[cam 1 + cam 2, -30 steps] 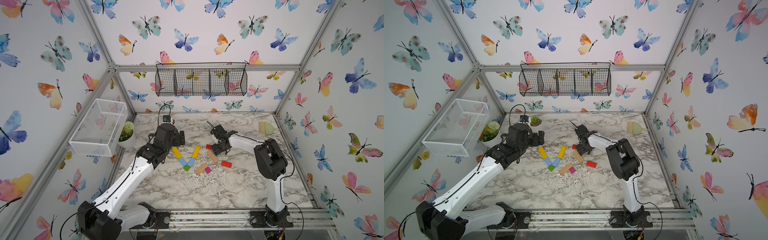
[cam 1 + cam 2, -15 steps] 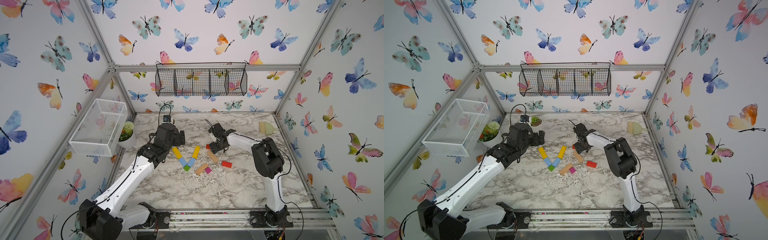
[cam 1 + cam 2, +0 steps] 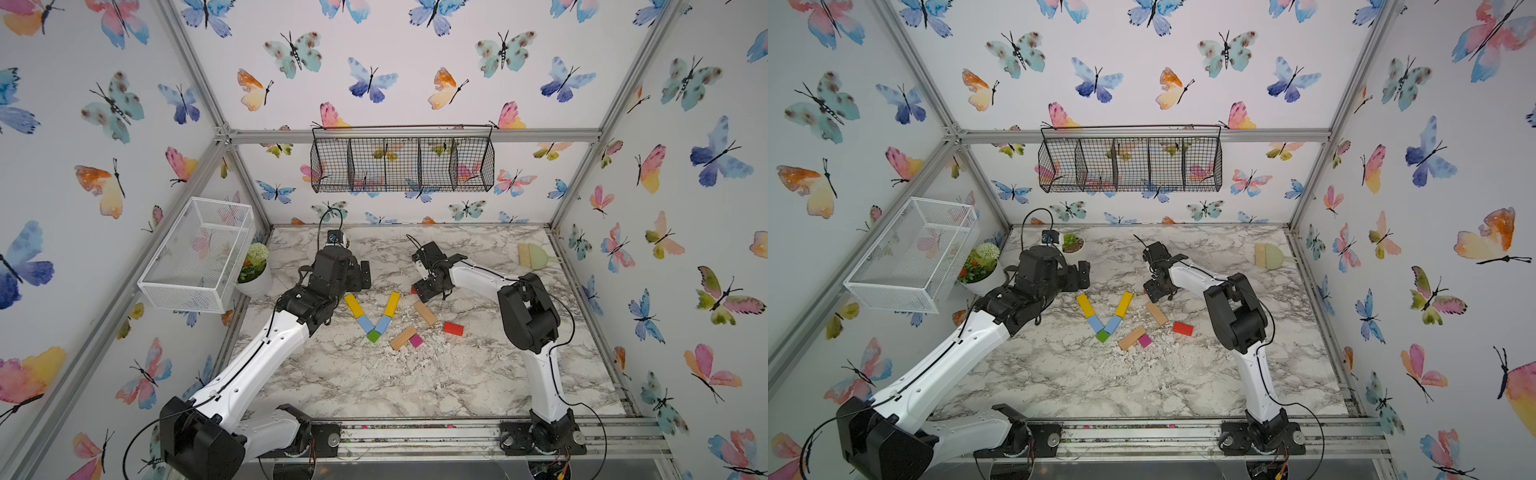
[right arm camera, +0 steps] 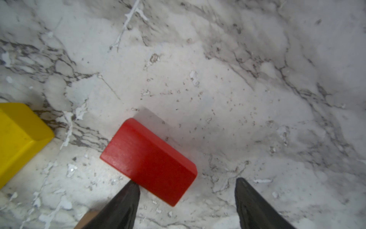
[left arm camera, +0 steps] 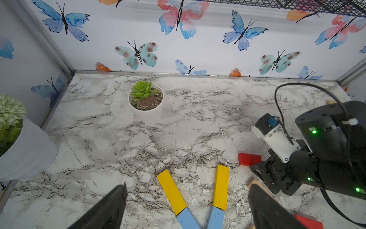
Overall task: Assemble the letter v with building blocks
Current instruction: Pick up the building block from the center of the board.
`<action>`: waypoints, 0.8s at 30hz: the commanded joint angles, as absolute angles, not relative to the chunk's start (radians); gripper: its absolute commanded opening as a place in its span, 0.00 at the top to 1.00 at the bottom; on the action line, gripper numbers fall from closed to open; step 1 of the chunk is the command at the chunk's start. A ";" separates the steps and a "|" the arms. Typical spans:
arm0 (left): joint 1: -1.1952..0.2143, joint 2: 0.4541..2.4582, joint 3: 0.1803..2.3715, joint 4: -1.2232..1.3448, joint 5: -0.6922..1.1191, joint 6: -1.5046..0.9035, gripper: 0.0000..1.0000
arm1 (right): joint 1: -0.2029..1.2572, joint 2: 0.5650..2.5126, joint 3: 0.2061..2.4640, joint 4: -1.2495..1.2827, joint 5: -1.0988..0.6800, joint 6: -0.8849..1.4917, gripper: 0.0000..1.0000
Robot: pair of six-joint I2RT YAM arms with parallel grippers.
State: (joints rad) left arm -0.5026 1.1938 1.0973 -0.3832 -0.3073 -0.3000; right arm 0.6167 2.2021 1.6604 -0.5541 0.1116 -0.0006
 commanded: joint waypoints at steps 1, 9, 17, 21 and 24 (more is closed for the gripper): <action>-0.494 1.200 1.120 -0.370 -0.286 -0.296 0.04 | 0.621 2.231 1.685 -0.586 0.083 -0.031 0.22; -0.489 1.207 1.127 -0.370 -0.278 -0.296 0.04 | 0.621 2.254 1.713 -0.577 0.054 -0.074 0.23; -0.489 1.208 1.129 -0.370 -0.276 -0.296 0.04 | 0.621 2.278 1.755 -0.589 0.015 -0.094 0.30; -0.488 1.206 1.127 -0.371 -0.276 -0.296 0.04 | 0.621 2.281 1.755 -0.585 0.002 -0.094 0.42; -0.488 1.207 1.127 -0.370 -0.277 -0.294 0.04 | 0.621 2.286 1.758 -0.587 0.000 -0.095 0.49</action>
State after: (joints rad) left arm -0.4965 1.2041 1.0996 -0.3782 -0.2871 -0.2996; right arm 0.6167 2.2570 1.7386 -0.5568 0.0223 -0.0891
